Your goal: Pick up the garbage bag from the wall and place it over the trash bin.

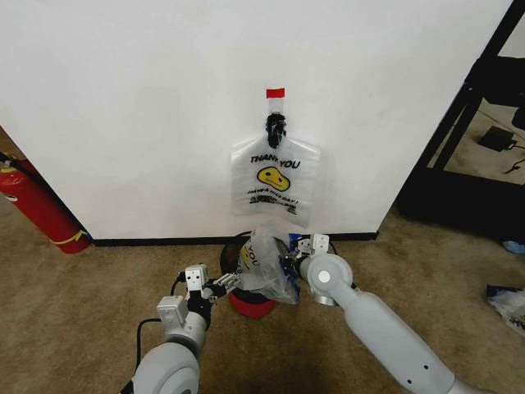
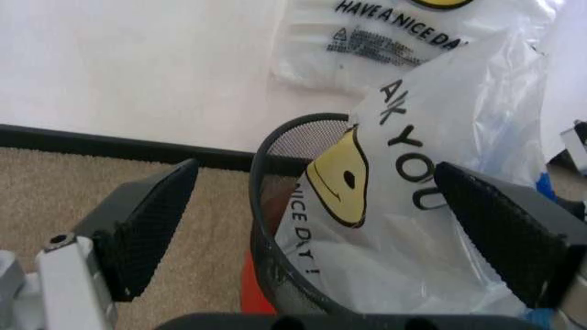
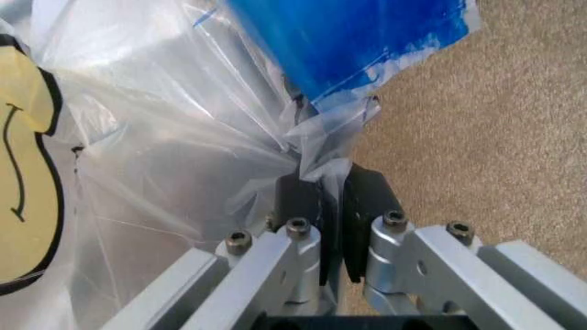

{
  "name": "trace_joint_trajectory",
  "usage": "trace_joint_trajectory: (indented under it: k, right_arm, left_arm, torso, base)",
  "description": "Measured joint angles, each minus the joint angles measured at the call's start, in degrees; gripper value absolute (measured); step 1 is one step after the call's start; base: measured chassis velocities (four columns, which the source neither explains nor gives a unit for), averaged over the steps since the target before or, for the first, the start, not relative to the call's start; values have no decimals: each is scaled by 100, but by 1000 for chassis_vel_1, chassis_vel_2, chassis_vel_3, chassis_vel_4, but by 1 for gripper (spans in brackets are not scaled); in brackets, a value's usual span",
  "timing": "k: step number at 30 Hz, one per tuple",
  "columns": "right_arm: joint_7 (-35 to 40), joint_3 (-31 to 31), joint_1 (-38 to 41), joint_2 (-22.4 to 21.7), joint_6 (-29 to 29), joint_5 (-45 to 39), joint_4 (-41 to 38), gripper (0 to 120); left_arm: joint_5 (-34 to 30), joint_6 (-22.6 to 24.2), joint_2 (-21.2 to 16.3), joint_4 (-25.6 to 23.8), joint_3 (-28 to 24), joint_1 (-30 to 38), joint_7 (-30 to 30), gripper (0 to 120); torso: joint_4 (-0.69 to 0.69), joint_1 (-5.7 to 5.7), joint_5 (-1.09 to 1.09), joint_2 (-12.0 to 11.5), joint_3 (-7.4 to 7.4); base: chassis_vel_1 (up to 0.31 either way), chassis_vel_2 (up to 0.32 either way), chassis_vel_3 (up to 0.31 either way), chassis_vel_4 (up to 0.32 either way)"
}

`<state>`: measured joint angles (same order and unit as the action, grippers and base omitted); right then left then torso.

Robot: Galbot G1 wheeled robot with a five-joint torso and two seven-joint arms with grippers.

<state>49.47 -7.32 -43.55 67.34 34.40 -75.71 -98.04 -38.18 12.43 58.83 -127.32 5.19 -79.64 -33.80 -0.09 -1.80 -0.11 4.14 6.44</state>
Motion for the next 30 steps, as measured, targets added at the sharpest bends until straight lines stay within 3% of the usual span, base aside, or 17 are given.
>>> trace_joint_trajectory:
  k: [9, 12, 15, 16, 20, 23, 24, 25, 30]
  right_arm:
    - [-254, 254, -290, -70, -215, 196, -220, 1]
    - [-748, 448, -728, -199, -560, 818, -560, 1]
    - [-992, 664, -1086, -222, -784, 1155, -797, 1]
    - [-992, 664, -1086, -222, -784, 1155, -797, 1]
    - [-1164, 896, -1374, -135, -945, 1480, -936, 1]
    - [-1233, 1028, -1547, -38, -1047, 1636, -1044, 1]
    - [-1270, 1052, -1593, -7, -1081, 1700, -1070, 1]
    - [-1270, 1052, -1593, -7, -1081, 1700, -1070, 1]
    - [-1335, 1169, -1842, 141, -1171, 1952, -1166, 1]
  left_arm:
    - [-7, 57, -102, -289, 150, -93, -27, 100]
    - [-285, 286, -401, -656, 296, 66, -90, 100]
    - [-741, 632, -1005, -1031, 292, 476, -34, 100]
    - [-741, 632, -1005, -1031, 292, 476, -34, 100]
    - [-1286, 1073, -2041, -1286, -219, 1616, 263, 100]
    - [-1924, 1552, -2648, -1238, -1044, 3335, 568, 100]
    - [-2066, 1665, -2695, -1157, -1344, 3887, 653, 100]
    - [-2066, 1665, -2695, -1157, -1344, 3887, 653, 100]
    - [-2344, 2225, -2301, -491, -3351, 6536, 901, 100]
  torso:
    - [0, 0, 0, 0, 0]
    - [-1, 0, 0, 0, 0]
    - [-1, 0, 1, 0, 0]
    - [-1, 0, 1, 0, 0]
    - [0, 0, 0, 0, 0]
    - [-2, 0, 0, 0, 0]
    - [-1, 0, 2, 0, 0]
    - [-1, 0, 2, 0, 0]
    - [-3, -1, 2, 0, 1]
  base:
    - [0, 0, 0, 0]
    - [0, 0, 0, 0]
    - [0, 0, 0, 0]
    - [0, 0, 0, 0]
    - [0, 0, 0, 0]
    - [0, 0, 0, 0]
    - [0, 0, 0, 0]
    - [0, 0, 0, 0]
    - [0, 0, 0, 0]
